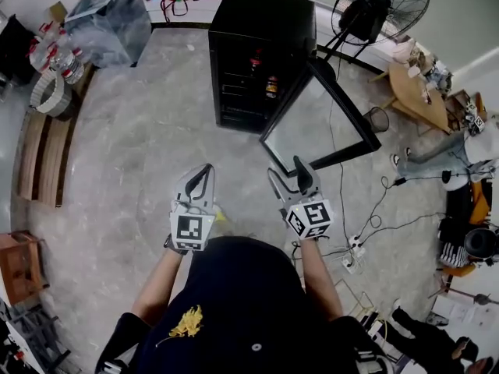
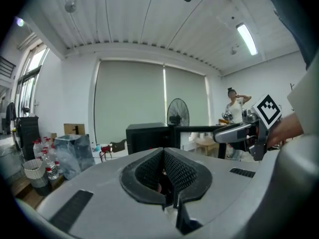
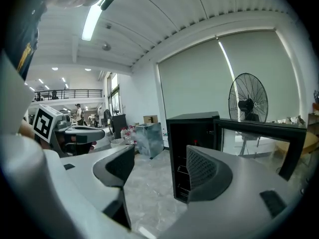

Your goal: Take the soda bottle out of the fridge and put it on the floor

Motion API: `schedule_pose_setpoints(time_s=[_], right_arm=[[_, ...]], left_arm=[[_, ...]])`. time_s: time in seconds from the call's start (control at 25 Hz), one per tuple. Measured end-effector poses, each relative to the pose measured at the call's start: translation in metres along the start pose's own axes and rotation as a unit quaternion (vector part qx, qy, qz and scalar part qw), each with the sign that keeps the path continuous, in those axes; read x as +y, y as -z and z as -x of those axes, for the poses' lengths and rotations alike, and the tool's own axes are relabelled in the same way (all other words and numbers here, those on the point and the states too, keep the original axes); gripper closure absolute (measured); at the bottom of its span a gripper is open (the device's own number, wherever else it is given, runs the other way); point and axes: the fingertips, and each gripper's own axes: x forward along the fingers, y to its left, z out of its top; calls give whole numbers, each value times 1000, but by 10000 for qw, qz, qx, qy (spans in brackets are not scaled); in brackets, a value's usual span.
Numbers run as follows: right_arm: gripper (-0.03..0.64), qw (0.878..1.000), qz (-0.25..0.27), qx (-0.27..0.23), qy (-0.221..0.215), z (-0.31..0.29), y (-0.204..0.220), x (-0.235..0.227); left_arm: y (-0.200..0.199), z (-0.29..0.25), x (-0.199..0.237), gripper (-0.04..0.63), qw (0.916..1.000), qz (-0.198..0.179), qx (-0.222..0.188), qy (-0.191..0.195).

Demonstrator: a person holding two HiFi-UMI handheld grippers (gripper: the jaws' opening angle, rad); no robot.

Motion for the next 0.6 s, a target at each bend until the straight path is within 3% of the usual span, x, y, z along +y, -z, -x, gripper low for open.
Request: schedule_pose_setpoints(time_s=[0.28, 0.6], right_arm=[[324, 9989, 160, 333, 273, -61, 3, 1], [328, 9979, 196, 354, 508, -118, -16, 6]], left_arm=[[13, -16, 49, 577, 9996, 70, -36, 281], [24, -17, 106, 577, 9993, 266, -163, 229]])
